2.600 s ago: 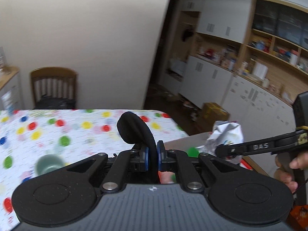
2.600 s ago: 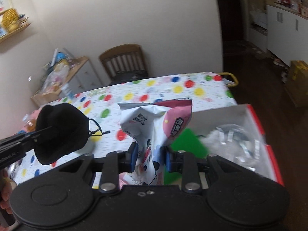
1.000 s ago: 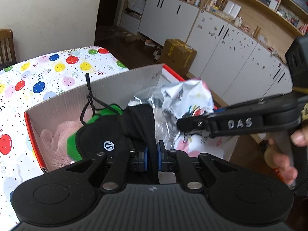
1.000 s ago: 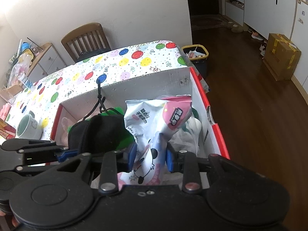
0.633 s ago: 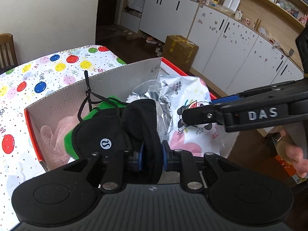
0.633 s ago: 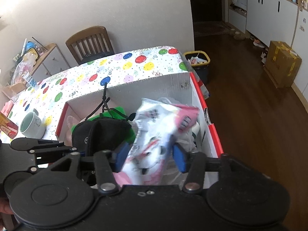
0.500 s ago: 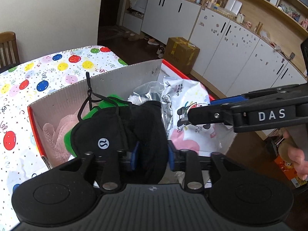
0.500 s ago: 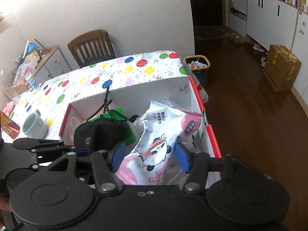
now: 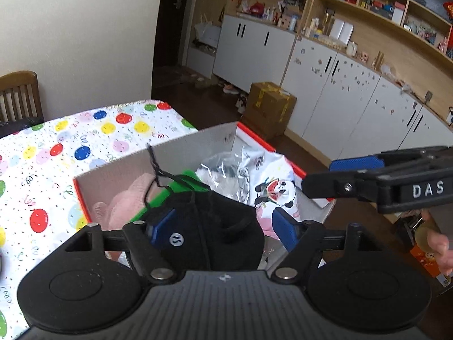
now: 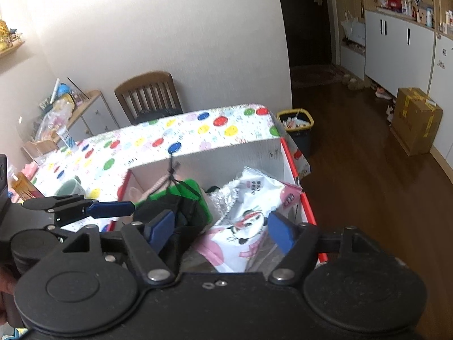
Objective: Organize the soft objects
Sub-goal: 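Open both tools and withdraw them upward from the box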
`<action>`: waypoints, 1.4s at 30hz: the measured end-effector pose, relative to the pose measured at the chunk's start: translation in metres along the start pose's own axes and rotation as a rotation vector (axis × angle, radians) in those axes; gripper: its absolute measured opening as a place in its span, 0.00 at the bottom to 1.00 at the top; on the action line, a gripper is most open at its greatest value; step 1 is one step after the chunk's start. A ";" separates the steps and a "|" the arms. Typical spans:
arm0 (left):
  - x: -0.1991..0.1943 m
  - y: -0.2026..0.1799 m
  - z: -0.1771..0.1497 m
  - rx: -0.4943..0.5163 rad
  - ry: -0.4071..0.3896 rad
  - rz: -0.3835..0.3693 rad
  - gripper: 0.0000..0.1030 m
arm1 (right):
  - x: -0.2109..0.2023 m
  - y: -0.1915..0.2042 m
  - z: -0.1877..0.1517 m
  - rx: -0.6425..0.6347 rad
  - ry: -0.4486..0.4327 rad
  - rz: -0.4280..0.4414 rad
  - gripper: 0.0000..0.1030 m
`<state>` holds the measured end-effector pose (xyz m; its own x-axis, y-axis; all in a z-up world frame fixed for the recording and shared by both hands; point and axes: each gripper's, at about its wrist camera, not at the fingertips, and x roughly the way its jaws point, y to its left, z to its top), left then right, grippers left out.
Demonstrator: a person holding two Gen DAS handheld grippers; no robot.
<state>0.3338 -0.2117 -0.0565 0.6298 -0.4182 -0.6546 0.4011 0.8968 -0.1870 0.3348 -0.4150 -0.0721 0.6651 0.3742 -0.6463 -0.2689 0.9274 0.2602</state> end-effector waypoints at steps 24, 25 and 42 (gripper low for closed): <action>-0.102 0.033 -0.018 -0.016 -0.158 0.025 0.97 | -0.071 0.066 -0.033 -0.036 -0.245 -0.002 1.00; -0.105 0.034 -0.019 -0.016 -0.160 0.024 0.97 | -0.073 0.069 -0.034 -0.030 -0.249 -0.003 1.00; -0.152 0.033 -0.047 0.017 -0.189 -0.008 0.99 | -0.108 0.111 -0.070 0.008 -0.319 -0.059 1.00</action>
<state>0.2201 -0.1117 0.0018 0.7399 -0.4461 -0.5035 0.4166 0.8915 -0.1778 0.1842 -0.3524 -0.0232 0.8647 0.3000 -0.4029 -0.2188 0.9469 0.2356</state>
